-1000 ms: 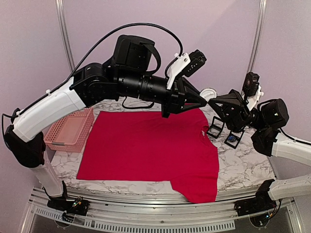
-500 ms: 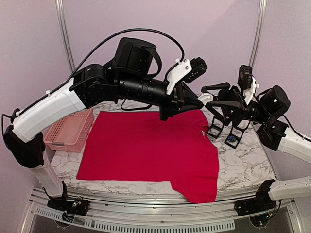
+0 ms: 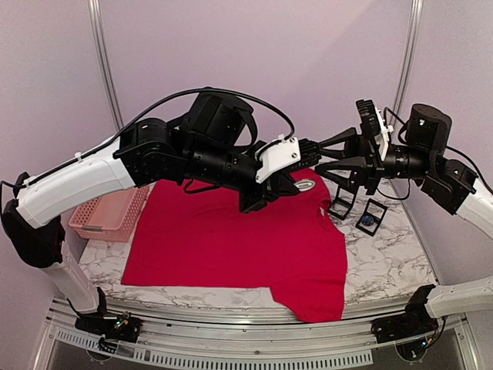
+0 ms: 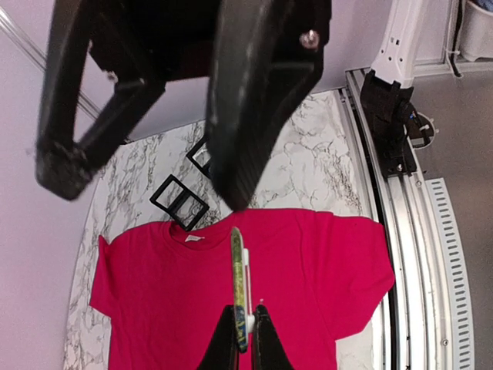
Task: Pin the brooch onto the clothing
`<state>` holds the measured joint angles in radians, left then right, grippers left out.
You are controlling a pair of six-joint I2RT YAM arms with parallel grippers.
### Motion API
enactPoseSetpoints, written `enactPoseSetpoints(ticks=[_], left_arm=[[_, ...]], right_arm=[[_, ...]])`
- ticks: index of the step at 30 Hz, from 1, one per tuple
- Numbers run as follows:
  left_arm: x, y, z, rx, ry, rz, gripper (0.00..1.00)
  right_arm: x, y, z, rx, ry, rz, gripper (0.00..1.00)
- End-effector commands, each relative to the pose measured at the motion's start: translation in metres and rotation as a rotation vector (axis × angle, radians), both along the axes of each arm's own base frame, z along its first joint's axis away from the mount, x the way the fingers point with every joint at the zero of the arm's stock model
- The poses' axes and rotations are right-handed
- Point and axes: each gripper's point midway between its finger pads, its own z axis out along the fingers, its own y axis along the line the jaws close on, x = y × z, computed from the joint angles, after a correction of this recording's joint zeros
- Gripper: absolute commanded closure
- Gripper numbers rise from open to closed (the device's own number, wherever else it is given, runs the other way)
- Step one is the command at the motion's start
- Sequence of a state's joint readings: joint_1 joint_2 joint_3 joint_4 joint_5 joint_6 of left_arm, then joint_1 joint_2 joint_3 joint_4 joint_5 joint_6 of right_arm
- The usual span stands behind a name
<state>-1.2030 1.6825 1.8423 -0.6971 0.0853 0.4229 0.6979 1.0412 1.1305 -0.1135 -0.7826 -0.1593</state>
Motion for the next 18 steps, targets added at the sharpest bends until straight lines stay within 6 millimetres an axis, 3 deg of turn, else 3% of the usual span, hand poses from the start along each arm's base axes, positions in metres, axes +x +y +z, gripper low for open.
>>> enactPoseSetpoints(ticks=[1, 10, 18], left_arm=[[-0.010, 0.006, 0.010, -0.009, -0.025, -0.012, 1.00], [-0.009, 0.004, 0.007, 0.000, -0.029, -0.015, 1.00], [-0.007, 0.004, 0.009, -0.007, -0.035, -0.004, 1.00]], right_arm=[[-0.010, 0.010, -0.035, -0.094, 0.002, 0.061, 0.50], [-0.004, 0.015, -0.038, -0.086, 0.000, 0.040, 0.93], [0.004, 0.012, -0.048, -0.127, 0.006, -0.017, 1.00]])
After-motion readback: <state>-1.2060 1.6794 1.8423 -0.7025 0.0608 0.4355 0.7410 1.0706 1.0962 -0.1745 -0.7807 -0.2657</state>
